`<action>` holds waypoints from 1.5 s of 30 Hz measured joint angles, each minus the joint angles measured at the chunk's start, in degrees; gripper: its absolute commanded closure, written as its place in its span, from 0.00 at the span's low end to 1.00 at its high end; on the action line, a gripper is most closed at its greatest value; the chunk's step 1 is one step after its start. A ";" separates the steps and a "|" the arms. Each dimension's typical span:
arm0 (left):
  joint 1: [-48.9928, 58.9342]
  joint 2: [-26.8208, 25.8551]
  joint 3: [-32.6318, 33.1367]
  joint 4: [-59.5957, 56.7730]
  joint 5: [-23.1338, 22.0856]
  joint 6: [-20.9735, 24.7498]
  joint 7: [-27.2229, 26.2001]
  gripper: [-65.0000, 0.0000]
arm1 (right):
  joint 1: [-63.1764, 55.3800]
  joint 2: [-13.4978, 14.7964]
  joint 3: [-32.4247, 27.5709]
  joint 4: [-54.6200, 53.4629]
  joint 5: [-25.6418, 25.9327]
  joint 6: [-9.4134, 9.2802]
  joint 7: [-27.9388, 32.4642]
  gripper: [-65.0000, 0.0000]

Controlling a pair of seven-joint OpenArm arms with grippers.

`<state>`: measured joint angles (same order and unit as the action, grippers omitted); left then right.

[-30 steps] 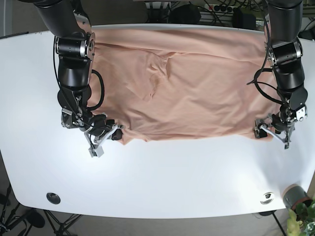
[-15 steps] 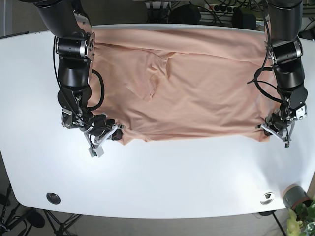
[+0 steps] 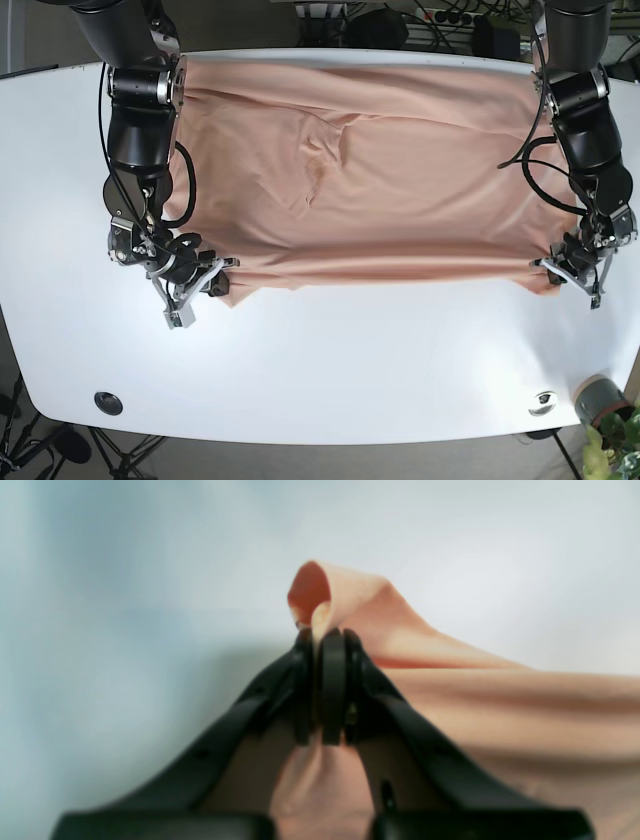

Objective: Fold the T-shirt properly
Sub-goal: 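Lift the held edge with both grippers and fold it over the shirt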

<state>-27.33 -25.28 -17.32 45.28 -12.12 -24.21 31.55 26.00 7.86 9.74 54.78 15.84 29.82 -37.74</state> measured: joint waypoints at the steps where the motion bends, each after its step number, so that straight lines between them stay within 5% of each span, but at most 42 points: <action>1: 0.07 0.20 -0.07 1.05 0.09 0.02 0.68 1.00 | 0.13 -0.09 -0.02 0.17 0.02 0.00 0.00 1.00; 25: 6.80 2.38 -5.53 15.52 -0.07 -0.26 4.55 1.00 | -1.20 0.42 -0.13 17.31 -0.04 0.28 -6.38 1.00; 30: 6.23 2.47 -6.01 17.97 -0.33 -6.27 9.70 1.00 | -4.02 0.42 -0.11 24.61 0.42 1.90 -8.74 1.00; 45: 8.09 2.86 -14.49 18.32 -0.22 -15.56 21.59 1.00 | -15.08 0.52 0.17 39.56 0.42 1.77 -13.05 1.00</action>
<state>-19.25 -22.41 -31.81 63.59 -12.34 -39.77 53.15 10.92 8.38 9.91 94.35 16.25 31.59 -50.78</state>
